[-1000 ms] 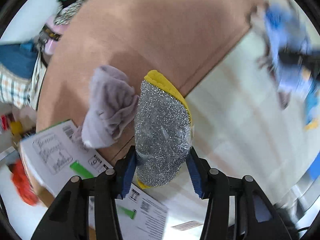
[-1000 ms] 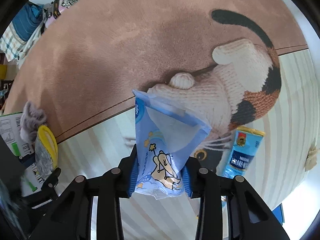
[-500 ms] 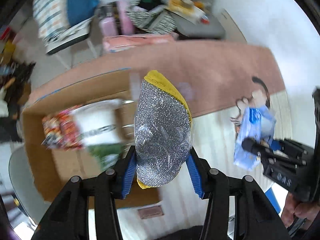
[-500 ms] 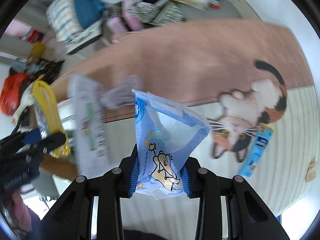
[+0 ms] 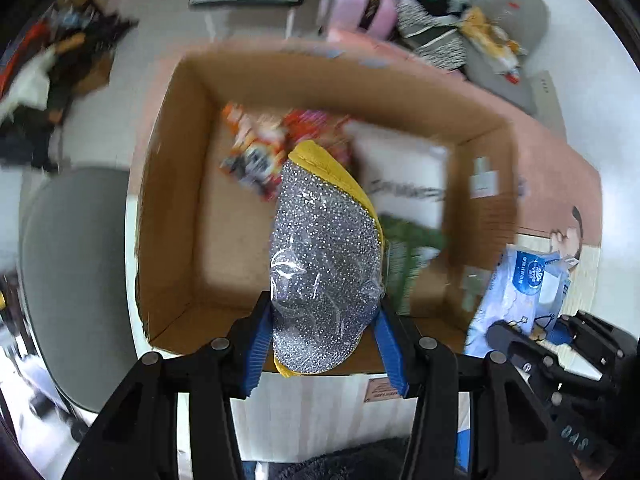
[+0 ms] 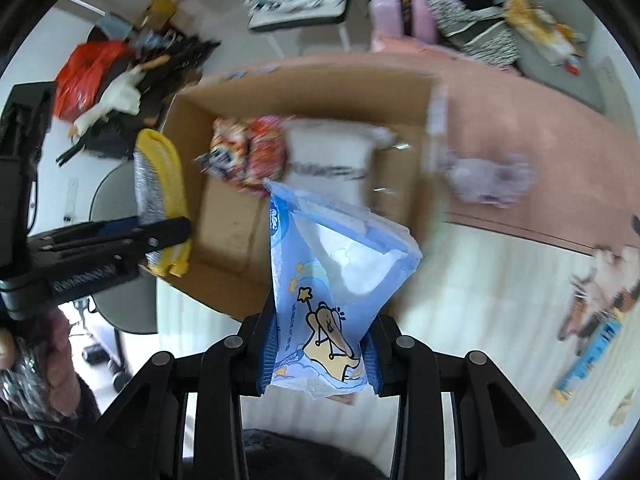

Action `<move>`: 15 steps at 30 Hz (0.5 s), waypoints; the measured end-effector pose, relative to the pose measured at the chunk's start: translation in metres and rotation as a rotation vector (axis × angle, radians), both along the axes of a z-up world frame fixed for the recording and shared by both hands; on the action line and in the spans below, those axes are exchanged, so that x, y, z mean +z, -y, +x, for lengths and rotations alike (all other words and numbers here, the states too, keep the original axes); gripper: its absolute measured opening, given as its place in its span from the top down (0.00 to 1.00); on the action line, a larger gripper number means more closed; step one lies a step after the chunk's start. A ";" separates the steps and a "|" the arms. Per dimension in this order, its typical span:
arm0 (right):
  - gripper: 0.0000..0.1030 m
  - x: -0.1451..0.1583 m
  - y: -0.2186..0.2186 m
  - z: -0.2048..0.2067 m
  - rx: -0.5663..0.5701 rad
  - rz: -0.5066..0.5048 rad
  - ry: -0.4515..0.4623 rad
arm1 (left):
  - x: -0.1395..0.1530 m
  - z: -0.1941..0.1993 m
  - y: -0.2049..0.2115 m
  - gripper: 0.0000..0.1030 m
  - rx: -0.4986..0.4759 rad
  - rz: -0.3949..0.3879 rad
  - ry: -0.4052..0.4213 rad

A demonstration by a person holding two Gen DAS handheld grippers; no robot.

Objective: Organize soft objects
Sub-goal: 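Carry the pouch and sponge into the box and open both tools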

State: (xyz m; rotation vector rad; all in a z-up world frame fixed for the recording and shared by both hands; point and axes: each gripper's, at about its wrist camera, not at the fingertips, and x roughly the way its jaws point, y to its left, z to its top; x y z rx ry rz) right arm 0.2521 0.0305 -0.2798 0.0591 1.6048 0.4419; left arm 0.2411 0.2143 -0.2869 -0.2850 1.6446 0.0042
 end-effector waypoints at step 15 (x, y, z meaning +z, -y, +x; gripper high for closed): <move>0.63 -0.101 -0.110 0.019 0.095 -0.077 -0.154 | -0.092 0.018 -0.033 0.53 -0.012 -0.045 -0.211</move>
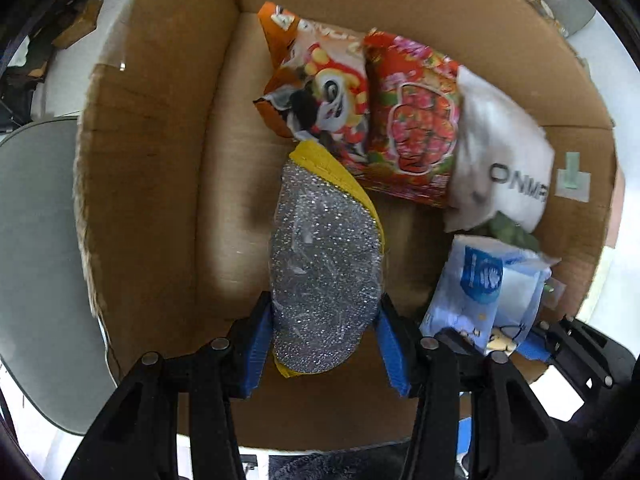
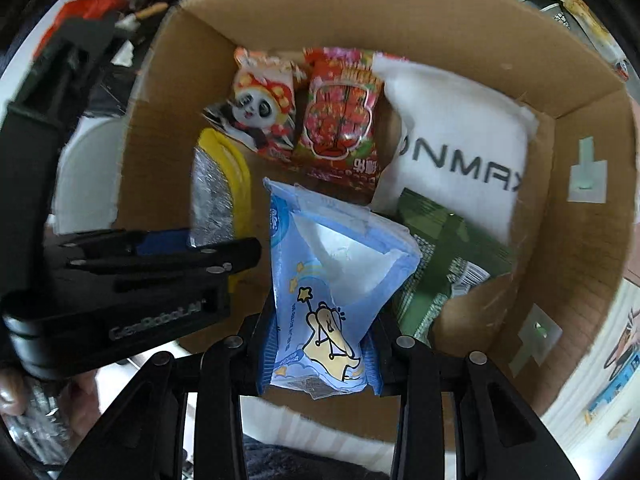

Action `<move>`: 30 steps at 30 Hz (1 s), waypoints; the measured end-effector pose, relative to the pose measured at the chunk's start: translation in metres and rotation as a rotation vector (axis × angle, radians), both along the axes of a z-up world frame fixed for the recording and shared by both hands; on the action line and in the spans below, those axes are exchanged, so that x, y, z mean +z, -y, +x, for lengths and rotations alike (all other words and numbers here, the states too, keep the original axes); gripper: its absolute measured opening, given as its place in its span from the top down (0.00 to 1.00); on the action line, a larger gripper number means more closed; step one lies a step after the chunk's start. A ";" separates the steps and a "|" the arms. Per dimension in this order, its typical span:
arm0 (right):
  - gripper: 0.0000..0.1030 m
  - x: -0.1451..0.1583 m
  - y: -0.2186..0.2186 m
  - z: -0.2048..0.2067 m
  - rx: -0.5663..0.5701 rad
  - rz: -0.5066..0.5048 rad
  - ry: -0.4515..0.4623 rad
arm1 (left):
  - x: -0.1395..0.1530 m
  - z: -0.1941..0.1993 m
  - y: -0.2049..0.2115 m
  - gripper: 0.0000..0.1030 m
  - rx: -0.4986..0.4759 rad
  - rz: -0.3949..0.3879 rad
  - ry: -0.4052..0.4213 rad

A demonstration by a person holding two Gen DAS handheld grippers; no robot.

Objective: Organize soft objects
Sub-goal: 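Carry the pouch and sponge into the box and open both tools, then lift both tools away from the box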

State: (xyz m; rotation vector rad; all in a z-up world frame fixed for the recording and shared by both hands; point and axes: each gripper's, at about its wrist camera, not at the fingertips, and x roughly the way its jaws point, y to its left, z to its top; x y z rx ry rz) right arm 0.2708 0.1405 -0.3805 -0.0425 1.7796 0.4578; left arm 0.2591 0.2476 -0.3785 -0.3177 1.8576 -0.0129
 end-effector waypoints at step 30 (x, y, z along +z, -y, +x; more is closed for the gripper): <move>0.00 0.090 0.061 -0.021 -0.139 -0.174 0.235 | 0.108 -0.037 0.002 0.07 -0.003 0.187 0.297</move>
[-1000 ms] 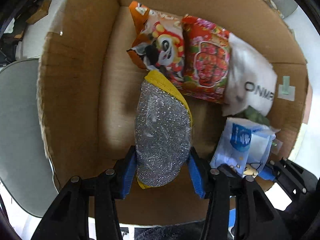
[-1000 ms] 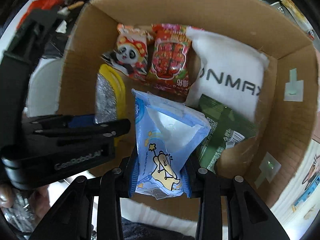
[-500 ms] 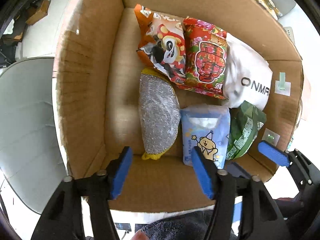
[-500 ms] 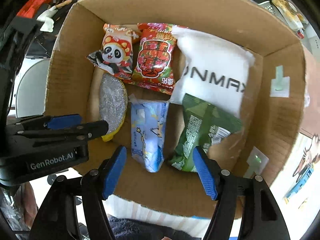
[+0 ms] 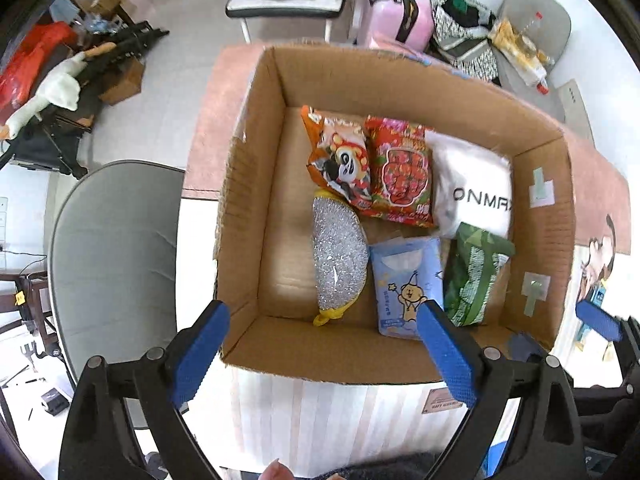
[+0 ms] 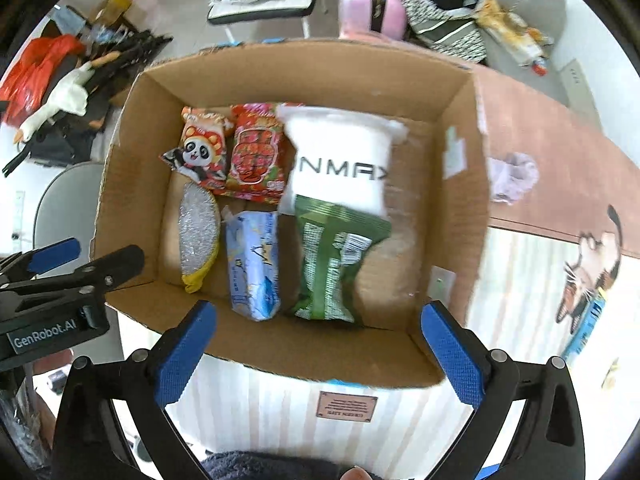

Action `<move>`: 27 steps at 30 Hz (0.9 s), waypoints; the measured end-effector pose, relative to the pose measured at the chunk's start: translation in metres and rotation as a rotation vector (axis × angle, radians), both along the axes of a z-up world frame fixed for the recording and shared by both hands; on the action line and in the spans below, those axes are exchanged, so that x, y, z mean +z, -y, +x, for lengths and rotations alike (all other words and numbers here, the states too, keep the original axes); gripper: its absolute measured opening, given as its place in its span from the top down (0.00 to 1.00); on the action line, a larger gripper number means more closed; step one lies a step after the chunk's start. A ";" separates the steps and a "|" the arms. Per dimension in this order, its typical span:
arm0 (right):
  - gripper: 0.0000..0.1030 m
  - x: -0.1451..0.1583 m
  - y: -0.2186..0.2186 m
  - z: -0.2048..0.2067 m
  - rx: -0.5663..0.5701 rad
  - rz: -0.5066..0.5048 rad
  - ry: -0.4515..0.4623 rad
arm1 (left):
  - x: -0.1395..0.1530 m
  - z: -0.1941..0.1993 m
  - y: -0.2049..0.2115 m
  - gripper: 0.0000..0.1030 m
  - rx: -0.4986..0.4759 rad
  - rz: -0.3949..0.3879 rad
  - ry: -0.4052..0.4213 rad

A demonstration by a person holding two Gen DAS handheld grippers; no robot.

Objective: Organize soft objects
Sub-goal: 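Lift both tools away from the box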

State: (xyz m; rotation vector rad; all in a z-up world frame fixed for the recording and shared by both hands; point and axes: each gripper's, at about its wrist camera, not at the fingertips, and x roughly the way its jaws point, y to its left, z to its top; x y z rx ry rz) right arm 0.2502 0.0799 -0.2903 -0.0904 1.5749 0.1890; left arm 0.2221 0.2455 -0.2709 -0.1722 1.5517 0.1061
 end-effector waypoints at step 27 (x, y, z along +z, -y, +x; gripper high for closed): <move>0.00 0.108 0.070 -0.073 -0.101 0.204 0.201 | 0.119 -0.046 0.082 0.07 -0.084 0.208 0.337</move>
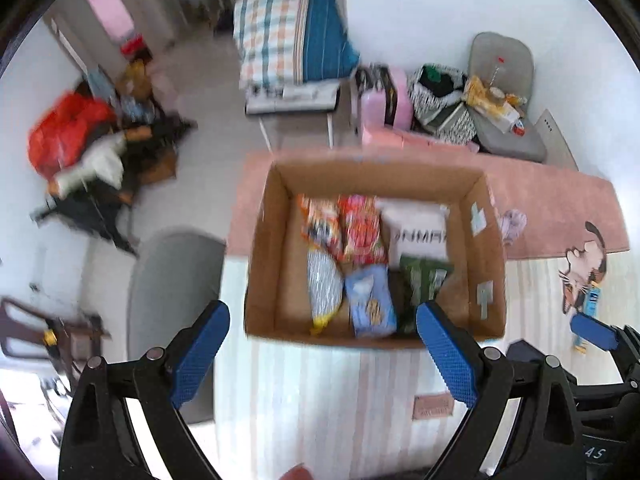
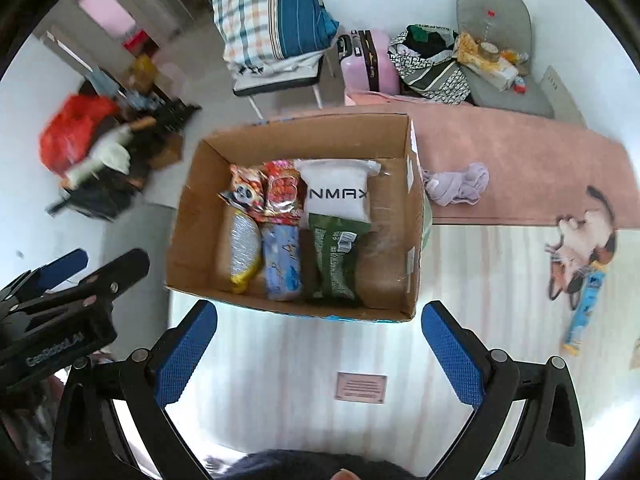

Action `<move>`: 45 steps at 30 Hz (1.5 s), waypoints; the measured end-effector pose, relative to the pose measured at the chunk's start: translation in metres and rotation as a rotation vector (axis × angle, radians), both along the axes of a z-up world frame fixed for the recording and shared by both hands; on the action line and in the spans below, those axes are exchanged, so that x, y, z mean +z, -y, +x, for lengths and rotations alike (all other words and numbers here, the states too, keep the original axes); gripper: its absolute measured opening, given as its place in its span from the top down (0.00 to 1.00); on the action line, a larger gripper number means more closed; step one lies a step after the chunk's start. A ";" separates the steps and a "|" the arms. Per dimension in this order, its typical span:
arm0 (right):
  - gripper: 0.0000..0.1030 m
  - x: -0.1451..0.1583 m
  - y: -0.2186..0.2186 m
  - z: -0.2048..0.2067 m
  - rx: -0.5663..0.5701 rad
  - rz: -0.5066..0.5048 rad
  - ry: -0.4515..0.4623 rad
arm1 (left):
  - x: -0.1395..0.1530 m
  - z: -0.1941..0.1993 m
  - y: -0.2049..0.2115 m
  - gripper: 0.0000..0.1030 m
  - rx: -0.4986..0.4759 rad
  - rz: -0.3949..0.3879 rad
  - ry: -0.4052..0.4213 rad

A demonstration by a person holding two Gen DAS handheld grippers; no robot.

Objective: Organize soft objects
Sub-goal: 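Lift both tools away from the box, then grasp the blue Nestlé tube with the right tool while the left tool grasps the lilac sock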

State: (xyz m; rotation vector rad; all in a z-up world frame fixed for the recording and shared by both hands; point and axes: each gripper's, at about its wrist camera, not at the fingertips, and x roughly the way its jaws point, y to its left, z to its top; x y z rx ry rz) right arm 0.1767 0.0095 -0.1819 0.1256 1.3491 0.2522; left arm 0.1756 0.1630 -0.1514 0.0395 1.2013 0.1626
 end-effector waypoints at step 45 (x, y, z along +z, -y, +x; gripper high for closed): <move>0.47 -0.260 0.442 0.036 -0.702 -0.137 -0.527 | -0.272 0.202 0.328 0.65 -0.621 0.223 -0.617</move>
